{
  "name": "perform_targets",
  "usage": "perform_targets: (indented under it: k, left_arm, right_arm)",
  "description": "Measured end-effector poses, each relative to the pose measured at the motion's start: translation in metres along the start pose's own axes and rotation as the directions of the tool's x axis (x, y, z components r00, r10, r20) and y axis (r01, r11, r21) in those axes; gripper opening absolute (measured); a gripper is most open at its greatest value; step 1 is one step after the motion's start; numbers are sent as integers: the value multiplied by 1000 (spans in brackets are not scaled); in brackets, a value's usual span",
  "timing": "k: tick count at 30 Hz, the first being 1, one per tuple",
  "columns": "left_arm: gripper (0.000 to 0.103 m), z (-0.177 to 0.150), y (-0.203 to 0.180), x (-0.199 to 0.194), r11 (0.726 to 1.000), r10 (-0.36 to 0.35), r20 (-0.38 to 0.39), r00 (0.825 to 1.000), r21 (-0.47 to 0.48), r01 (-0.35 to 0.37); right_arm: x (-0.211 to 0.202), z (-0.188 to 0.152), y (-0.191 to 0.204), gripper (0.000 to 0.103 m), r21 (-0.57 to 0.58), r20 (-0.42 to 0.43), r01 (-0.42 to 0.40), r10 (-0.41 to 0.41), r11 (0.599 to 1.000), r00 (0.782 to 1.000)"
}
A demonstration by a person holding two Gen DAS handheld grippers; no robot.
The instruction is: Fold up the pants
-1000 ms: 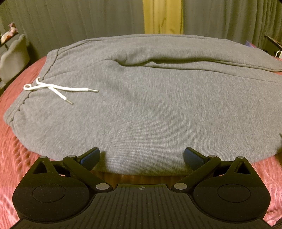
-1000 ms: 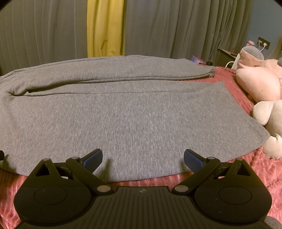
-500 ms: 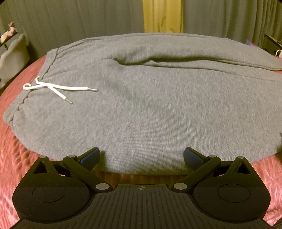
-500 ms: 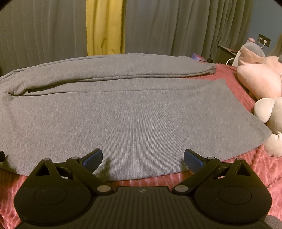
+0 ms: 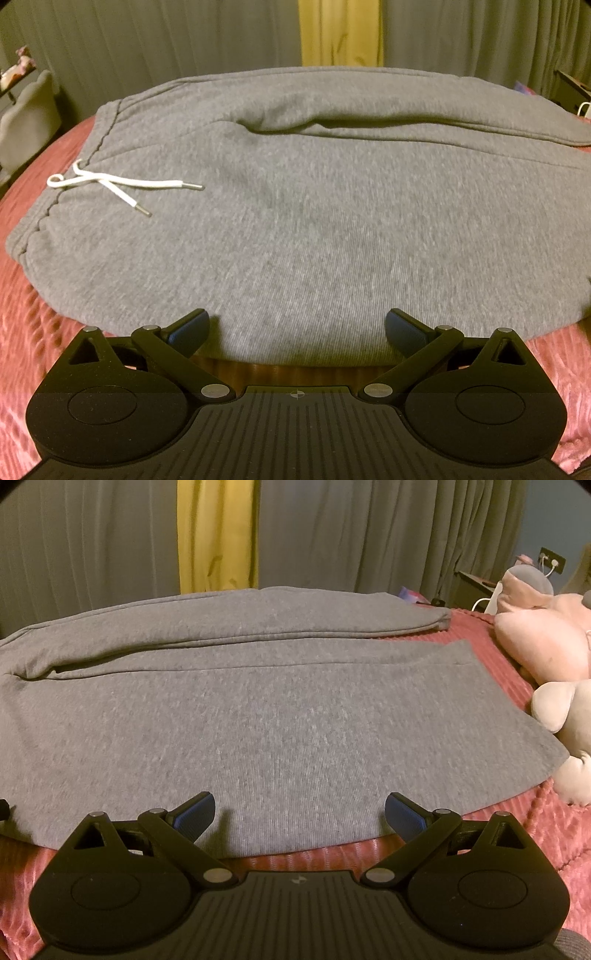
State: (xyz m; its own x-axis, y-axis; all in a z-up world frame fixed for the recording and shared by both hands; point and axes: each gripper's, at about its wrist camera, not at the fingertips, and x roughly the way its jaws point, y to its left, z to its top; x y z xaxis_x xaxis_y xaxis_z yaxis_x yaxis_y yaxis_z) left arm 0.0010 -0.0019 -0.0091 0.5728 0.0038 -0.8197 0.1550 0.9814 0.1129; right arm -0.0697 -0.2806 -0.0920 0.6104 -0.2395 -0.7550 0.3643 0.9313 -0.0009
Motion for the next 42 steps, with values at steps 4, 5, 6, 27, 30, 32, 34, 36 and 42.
perform_targets:
  k: [4, 5, 6, 27, 30, 32, 34, 36, 42]
  left_arm:
    - [103, 1, 0, 1, 1000, 1, -4, 1000, 4, -1]
    - [103, 1, 0, 1, 1000, 1, -4, 1000, 3, -1]
    - [103, 1, 0, 1, 1000, 1, -4, 1000, 3, -1]
    - [103, 1, 4, -4, 1000, 5, 20, 1000, -11, -4]
    - [103, 1, 5, -7, 1000, 3, 30, 1000, -17, -3]
    - [103, 3, 5, -10, 1000, 1, 38, 999, -24, 0]
    - [103, 5, 7, -13, 999, -7, 49, 999, -35, 9]
    - [103, 6, 9, -18, 998, -18, 65, 998, -54, 21]
    - [103, 20, 15, -25, 995, -13, 146, 989, -98, 27]
  right_arm:
    - [2, 1, 0, 99, -1, -3, -1, 1, 1000, 1000]
    - [2, 1, 0, 99, -1, -4, -2, 2, 1000, 1000]
    - [2, 1, -1, 99, -1, -4, -1, 1, 1000, 1000]
    - [0, 3, 7, 99, -58, -1, 9, -9, 998, 1000]
    - [1, 4, 7, 99, -67, -7, -5, 5, 998, 1000]
    - [3, 6, 7, 99, -65, -24, -18, 16, 998, 1000]
    - [6, 8, 5, 99, -59, -56, -44, 40, 997, 998]
    - [13, 10, 2, 99, -34, -118, -89, 84, 995, 989]
    - [43, 11, -20, 99, 187, -317, -223, 274, 957, 908]
